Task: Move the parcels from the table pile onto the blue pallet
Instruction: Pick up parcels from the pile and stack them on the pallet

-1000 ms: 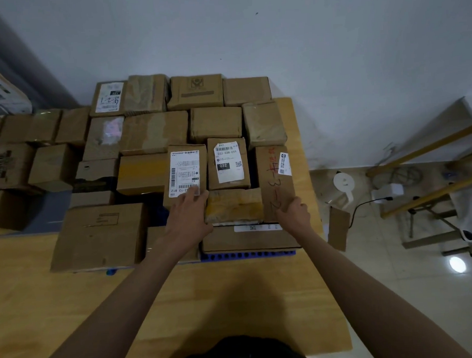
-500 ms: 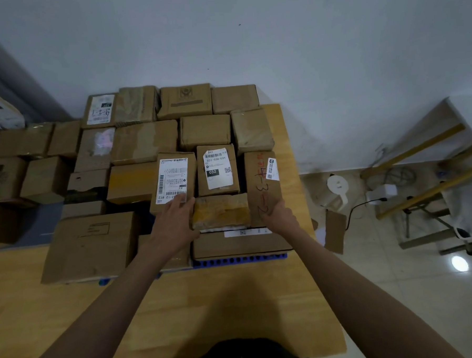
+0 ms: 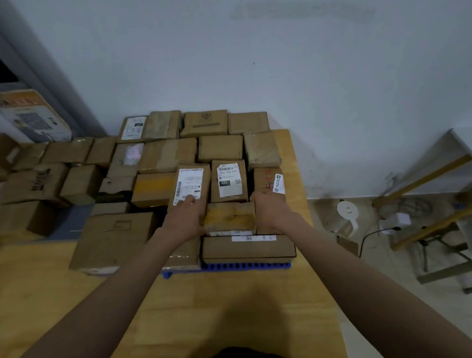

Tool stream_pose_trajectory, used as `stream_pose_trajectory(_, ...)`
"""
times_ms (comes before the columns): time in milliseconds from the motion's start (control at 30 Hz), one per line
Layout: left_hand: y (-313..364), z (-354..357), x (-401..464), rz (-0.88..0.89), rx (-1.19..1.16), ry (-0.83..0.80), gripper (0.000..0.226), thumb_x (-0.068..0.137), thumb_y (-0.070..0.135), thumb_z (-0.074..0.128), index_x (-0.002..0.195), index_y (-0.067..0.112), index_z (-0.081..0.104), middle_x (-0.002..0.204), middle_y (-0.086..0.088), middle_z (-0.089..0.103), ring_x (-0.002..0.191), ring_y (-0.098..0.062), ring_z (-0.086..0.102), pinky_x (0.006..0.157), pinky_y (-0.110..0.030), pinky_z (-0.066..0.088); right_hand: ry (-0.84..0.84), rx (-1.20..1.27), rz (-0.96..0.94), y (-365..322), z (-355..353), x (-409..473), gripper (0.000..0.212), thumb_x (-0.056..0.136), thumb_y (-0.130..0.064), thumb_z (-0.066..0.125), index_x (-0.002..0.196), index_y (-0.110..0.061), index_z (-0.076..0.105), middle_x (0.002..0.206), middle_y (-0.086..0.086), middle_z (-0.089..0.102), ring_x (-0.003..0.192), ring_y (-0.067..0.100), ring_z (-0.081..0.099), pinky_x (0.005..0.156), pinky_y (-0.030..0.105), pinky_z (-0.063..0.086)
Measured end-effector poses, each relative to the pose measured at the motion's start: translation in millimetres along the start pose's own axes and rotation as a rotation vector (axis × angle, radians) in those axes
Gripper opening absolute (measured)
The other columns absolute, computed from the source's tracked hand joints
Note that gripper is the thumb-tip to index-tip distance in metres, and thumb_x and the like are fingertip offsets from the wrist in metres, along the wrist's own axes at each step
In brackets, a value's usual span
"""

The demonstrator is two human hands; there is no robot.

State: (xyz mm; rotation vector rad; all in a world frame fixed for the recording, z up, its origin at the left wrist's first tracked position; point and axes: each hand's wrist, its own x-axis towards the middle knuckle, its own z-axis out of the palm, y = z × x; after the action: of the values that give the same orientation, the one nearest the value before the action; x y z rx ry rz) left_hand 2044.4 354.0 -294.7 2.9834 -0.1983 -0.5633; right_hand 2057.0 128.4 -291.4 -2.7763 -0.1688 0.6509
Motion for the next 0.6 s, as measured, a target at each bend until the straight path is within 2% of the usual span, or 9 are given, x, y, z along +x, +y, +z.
stream_pose_trajectory(100,-8.4,-4.2,-14.4,-0.052,0.017,-0.023,0.062,0.078,0.03,0.076,0.132,0.02,0.048,0.13,-0.005,0.046,0.113,-0.025,0.053,0.078,-0.036,0.052,-0.037,-0.056,-0.089,-20.6,-6.7,-9.4,0.05,0.087,-0.008,0.059,0.135,-0.015,0.043,0.123,0.012,0.05,0.112,0.03,0.05,0.082,0.038,0.048)
stream_pose_trajectory(200,-24.6,-0.1,-32.8,-0.088,-0.023,-0.081,0.061,0.077,0.022,0.079,0.13,0.02,0.049,0.127,-0.005,0.053,0.106,-0.022,0.058,0.081,-0.036,0.054,-0.065,-0.111,-0.172,-45.1,-7.2,-16.9,0.049,0.09,-0.01,0.058,0.137,-0.015,0.041,0.125,0.01,0.05,0.109,0.029,0.052,0.082,0.039,0.046)
stream_pose_trajectory(300,-42.7,6.4,-55.9,-0.116,-0.002,-0.124,0.06,0.077,0.024,0.079,0.13,0.022,0.051,0.125,-0.004,0.052,0.106,-0.021,0.055,0.079,-0.031,0.049,-0.125,-0.144,-0.247,-70.1,-1.6,-22.9,0.051,0.091,-0.014,0.06,0.138,-0.014,0.042,0.134,0.01,0.049,0.118,0.03,0.052,0.088,0.042,0.05)
stream_pose_trajectory(400,-64.6,15.7,-77.5,-0.162,-0.012,-0.155,0.061,0.079,0.024,0.076,0.134,0.02,0.048,0.127,-0.006,0.052,0.11,-0.022,0.053,0.076,-0.028,0.043,-0.152,-0.219,-0.313,-94.1,9.3,-29.4,0.048,0.091,-0.021,0.063,0.134,-0.015,0.046,0.128,0.009,0.055,0.109,0.026,0.057,0.082,0.038,0.053)
stream_pose_trajectory(533,-95.9,20.0,-101.4,-0.192,-0.043,-0.159,0.055,0.081,0.026,0.076,0.13,0.017,0.053,0.124,-0.006,0.057,0.101,-0.022,0.058,0.066,-0.024,0.043,-0.196,-0.227,-0.335,-127.5,27.9,-37.3,0.043,0.09,-0.015,0.062,0.131,-0.014,0.05,0.121,0.009,0.059,0.103,0.023,0.059,0.085,0.038,0.055)
stream_pose_trajectory(600,-112.5,21.6,-111.2,-0.211,-0.055,-0.15,0.05,0.082,0.024,0.074,0.128,0.016,0.054,0.126,-0.007,0.056,0.107,-0.025,0.057,0.076,-0.03,0.047,-0.216,-0.221,-0.339,-146.1,35.4,-40.3,0.044,0.088,-0.015,0.062,0.131,-0.016,0.05,0.12,0.008,0.059,0.102,0.023,0.06,0.086,0.039,0.055)
